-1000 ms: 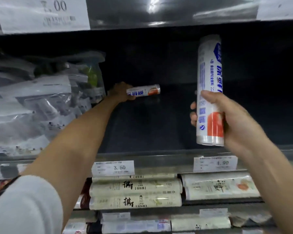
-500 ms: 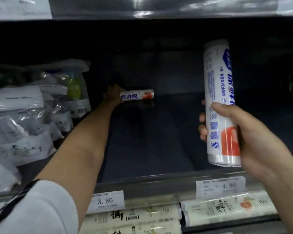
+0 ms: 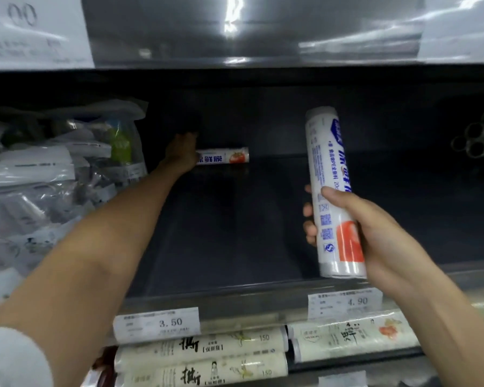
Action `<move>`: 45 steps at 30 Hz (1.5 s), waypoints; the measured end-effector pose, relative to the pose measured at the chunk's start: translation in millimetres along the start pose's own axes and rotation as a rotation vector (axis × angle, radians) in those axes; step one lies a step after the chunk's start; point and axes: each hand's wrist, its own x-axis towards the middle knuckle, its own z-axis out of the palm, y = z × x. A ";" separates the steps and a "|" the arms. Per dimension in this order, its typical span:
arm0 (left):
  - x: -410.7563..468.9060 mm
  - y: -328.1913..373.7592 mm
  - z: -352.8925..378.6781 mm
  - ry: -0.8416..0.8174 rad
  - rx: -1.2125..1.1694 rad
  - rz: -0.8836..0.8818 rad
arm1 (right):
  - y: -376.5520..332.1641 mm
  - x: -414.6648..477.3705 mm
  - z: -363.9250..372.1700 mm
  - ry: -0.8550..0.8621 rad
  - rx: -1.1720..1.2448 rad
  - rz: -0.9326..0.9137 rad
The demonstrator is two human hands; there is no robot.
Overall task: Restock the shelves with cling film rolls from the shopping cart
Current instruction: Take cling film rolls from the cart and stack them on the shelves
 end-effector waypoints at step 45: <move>-294.2 -49.5 -6.7 0.785 0.277 0.494 | 21.0 212.3 5.0 -0.184 -1.010 -0.106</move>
